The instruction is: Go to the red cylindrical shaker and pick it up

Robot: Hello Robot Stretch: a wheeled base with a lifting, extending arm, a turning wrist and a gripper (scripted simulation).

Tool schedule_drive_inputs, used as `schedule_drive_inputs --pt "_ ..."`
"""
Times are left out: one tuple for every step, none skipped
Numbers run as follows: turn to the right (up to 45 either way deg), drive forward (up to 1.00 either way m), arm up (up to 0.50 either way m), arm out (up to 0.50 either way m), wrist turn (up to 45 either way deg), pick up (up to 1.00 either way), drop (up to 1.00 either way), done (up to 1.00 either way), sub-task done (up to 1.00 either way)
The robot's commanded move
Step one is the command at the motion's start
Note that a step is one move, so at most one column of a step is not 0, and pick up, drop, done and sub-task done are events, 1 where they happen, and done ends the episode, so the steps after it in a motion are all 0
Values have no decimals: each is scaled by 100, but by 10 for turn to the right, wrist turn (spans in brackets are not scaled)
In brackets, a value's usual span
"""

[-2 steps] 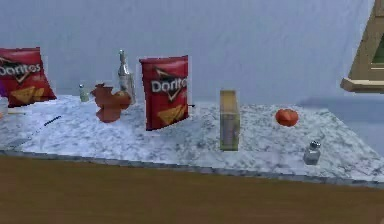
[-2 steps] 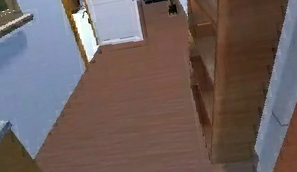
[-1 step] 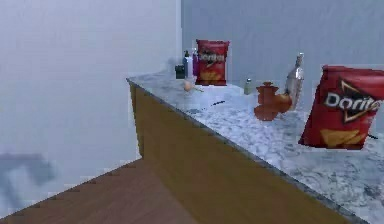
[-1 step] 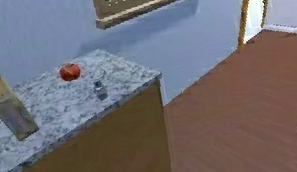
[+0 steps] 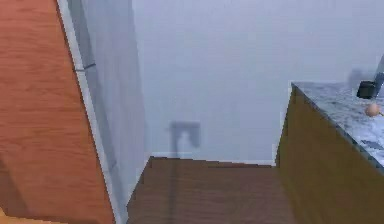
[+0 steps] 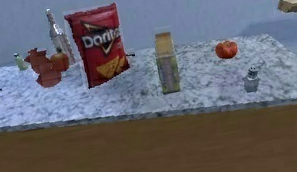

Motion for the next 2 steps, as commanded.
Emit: schedule_drive_inputs --pt "-210 0 0 0 0 0 0 0 0" --pt "450 0 0 0 0 0 0 0 0"
